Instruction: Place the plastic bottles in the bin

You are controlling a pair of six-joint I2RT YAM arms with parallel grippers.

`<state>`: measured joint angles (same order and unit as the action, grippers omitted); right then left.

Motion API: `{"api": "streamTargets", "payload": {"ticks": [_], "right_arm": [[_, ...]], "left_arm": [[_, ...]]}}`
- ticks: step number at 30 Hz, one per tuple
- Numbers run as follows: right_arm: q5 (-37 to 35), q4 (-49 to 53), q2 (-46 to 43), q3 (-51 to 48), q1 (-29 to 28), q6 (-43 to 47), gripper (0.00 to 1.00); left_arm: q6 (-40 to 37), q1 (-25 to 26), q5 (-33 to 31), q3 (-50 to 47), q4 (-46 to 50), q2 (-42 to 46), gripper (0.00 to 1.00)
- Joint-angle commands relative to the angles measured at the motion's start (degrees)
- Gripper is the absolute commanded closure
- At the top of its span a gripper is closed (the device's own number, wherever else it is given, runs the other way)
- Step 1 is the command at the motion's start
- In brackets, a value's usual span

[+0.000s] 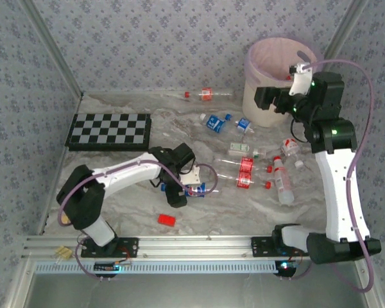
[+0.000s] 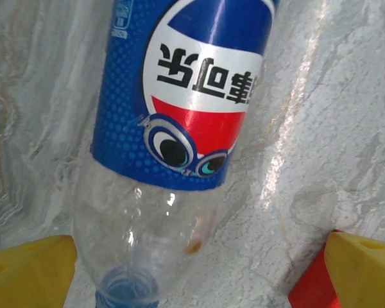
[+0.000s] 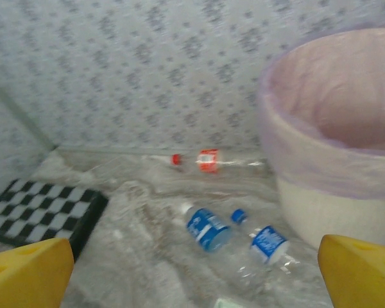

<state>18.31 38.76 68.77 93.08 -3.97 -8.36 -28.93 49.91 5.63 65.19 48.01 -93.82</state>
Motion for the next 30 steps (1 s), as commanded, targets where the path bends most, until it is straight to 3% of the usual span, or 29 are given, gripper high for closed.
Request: {"api": "streamTargets", "payload": {"ticks": [1,11,15,21,30], "right_arm": [[14.6,-2.6,-2.6,-2.3,2.5,-0.3,0.0],[21.4,-4.0,-4.0,-6.1,4.9,-0.8,0.0],[21.9,-3.8,-3.9,-6.6,5.0,-0.7,0.0],[22.1,-3.4,-3.9,-6.3,5.6,-0.5,0.0],[30.9,-9.4,-6.2,-11.4,5.1,-0.6,0.0]], "left_arm": [[-2.8,-0.8,1.3,2.4,1.9,-2.6,0.0],[-2.8,-1.0,1.8,2.8,-1.0,-6.3,0.03],[-2.8,-1.0,0.3,2.9,-0.8,-7.9,0.16],[-2.5,-1.2,0.6,2.3,-2.1,-8.7,0.21],[-1.2,-1.3,1.2,1.3,-0.3,-4.2,0.38]]}}
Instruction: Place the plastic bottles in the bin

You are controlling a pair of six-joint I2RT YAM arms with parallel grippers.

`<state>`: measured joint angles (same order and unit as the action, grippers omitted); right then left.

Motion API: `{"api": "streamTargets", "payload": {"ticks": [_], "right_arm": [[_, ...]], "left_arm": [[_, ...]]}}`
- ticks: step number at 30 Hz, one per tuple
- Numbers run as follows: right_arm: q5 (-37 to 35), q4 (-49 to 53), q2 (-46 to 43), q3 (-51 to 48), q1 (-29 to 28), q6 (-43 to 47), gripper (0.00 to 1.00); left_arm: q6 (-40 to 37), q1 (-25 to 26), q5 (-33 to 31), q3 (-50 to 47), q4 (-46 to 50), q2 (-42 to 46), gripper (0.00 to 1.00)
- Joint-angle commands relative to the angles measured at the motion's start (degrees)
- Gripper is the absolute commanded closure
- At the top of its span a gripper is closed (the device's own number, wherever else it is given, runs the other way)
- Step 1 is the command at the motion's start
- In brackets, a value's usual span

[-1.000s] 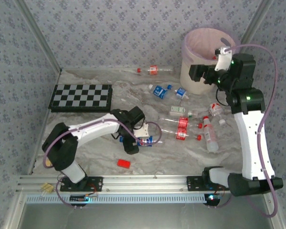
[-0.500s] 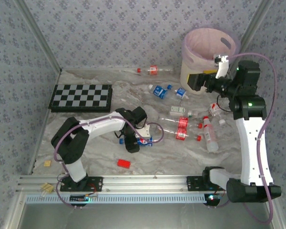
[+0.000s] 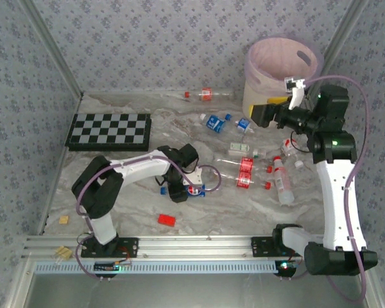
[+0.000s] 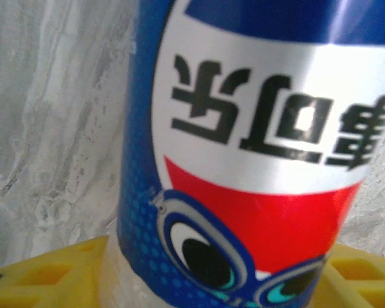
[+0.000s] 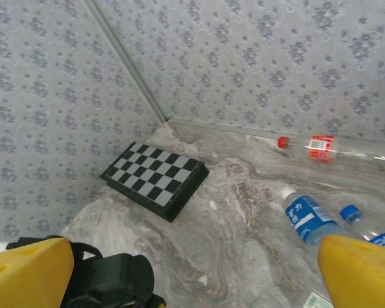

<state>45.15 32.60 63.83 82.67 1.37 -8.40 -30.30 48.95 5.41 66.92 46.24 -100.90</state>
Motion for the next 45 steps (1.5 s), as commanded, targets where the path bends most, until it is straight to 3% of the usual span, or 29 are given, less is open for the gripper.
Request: {"api": "streamTargets", "payload": {"ticks": [1,8,12,15,19,26,29,37,45], "right_arm": [[3.9,-3.8,-1.2,-1.4,-0.3,-0.9,0.0],[2.7,-4.8,-1.1,-3.5,-1.5,-2.9,0.0],[-3.3,-5.5,-1.6,-5.0,-3.9,-5.2,0.0],[-7.9,-8.2,-4.0,-8.8,-6.5,-5.4,0.01],[-10.8,-13.3,-7.8,-13.8,-8.1,-9.2,0.01],[-15.6,-23.9,-11.0,-25.7,-10.7,-19.9,0.0],[-17.3,-26.6,-10.0,-27.2,-14.0,-21.8,0.0],[-19.0,-29.9,-1.0,-23.3,-21.5,-21.4,0.0],[-21.1,-25.7,6.5,-14.9,-27.5,-16.3,0.0]], "left_arm": [[0.2,-0.2,1.2,-0.3,2.0,3.2,0.39],[2.5,-0.2,-0.9,0.8,5.1,9.0,0.4],[6.8,-0.8,-4.7,-0.8,1.0,16.8,0.4],[13.5,-2.8,-2.6,-1.3,-5.3,21.3,0.48],[23.3,-4.9,0.5,-2.6,-16.8,23.8,0.52],[48.5,-6.8,6.1,-3.9,-33.8,20.7,0.51],[54.1,-6.7,12.0,-3.9,-38.8,19.3,0.5],[54.4,-4.9,12.7,-5.3,-41.4,20.8,0.49],[51.7,-2.6,11.8,-6.2,-40.1,22.4,0.48]]}}
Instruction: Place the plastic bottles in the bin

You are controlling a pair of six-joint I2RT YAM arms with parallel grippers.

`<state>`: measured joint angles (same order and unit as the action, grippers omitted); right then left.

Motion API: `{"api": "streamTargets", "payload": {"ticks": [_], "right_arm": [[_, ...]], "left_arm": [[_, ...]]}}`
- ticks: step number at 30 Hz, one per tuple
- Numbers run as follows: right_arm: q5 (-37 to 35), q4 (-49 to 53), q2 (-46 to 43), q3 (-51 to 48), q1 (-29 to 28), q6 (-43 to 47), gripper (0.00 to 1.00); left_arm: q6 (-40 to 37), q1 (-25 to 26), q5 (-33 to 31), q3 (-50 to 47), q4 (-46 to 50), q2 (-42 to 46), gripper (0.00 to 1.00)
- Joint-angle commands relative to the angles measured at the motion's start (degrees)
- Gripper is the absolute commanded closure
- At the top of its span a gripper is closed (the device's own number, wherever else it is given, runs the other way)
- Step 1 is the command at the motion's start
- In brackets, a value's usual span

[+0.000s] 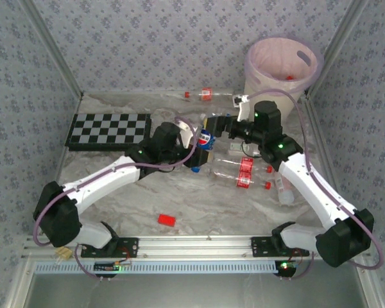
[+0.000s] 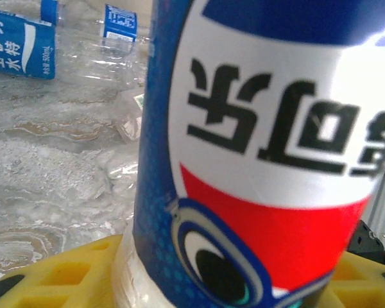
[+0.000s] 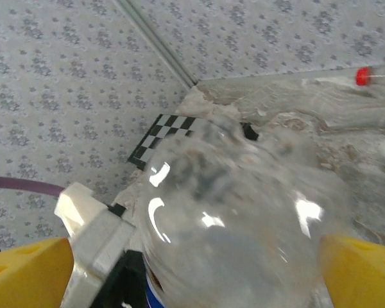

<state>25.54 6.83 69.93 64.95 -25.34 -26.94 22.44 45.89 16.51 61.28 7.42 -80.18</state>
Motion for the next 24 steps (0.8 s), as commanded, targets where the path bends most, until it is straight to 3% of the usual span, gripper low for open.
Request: {"api": "streamTargets", "payload": {"ticks": [1,11,16,18,21,24], "right_arm": [[-1.9,0.4,0.7,2.9,-1.0,2.3,0.01],[-4.6,3.7,-0.7,2.9,-0.9,3.3,0.36],[-5.4,4.3,-1.1,5.2,-0.6,3.9,0.42],[-5.8,4.6,-1.1,5.9,-0.4,4.4,0.43],[-6.7,6.0,-1.2,8.0,0.3,6.6,0.44],[-9.3,10.1,-1.1,13.2,1.7,10.7,0.46]], "left_arm": [[-1.1,0.6,0.7,-0.9,-1.7,2.0,0.48],[-1.6,1.2,0.4,-1.7,-1.8,3.8,0.47],[-1.4,1.4,-0.4,-2.5,-1.5,4.9,0.43],[-1.6,1.4,-0.9,-2.6,-1.1,5.4,0.34],[-1.3,1.5,-2.2,-3.3,-0.5,6.8,0.02],[-1.2,1.4,-3.6,-4.4,1.0,8.5,0.0]]}}
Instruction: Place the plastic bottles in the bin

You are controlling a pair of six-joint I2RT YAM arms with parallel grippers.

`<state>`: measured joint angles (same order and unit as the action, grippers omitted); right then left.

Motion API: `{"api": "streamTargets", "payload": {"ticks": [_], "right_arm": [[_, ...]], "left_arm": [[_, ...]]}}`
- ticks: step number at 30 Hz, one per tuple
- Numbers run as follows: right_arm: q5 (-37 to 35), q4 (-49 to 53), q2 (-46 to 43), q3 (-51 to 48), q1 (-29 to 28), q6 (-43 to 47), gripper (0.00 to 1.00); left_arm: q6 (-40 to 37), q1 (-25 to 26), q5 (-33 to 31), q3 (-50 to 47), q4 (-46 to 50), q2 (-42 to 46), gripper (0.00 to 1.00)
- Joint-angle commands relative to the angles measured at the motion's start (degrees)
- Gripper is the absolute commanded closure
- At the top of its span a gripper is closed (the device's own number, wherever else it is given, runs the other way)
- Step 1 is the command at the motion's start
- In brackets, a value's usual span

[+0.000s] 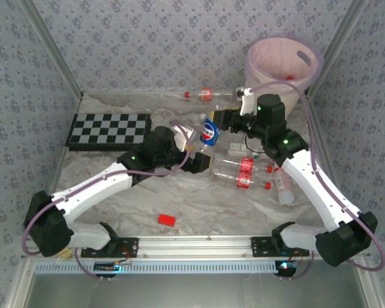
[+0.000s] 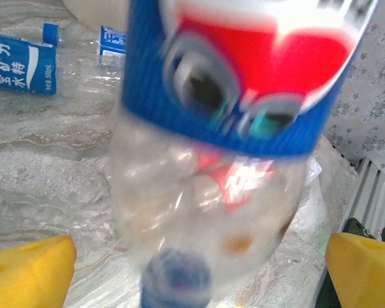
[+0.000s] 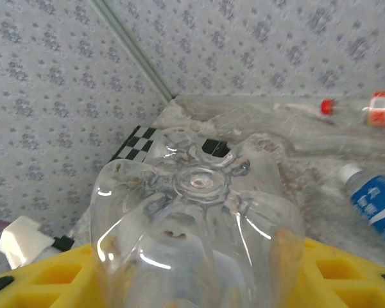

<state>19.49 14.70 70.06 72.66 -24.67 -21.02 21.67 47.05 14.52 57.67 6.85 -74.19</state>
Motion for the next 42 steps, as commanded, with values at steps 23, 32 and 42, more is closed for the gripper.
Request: {"api": "streamTargets", "payload": {"ticks": [23,32,42], "right_arm": [[-36.1,-9.7,19.0,37.9,23.5,22.7,0.54],[-39.5,6.1,37.8,54.8,23.0,28.0,0.54],[-36.3,30.7,60.1,82.0,26.2,26.2,0.59]], "left_arm": [[-0.2,0.1,-5.8,-4.2,6.2,6.8,0.0],[-0.1,0.1,-5.8,-5.3,6.7,7.1,0.0],[0.1,0.1,-8.1,-6.7,9.8,8.0,0.0]]}}
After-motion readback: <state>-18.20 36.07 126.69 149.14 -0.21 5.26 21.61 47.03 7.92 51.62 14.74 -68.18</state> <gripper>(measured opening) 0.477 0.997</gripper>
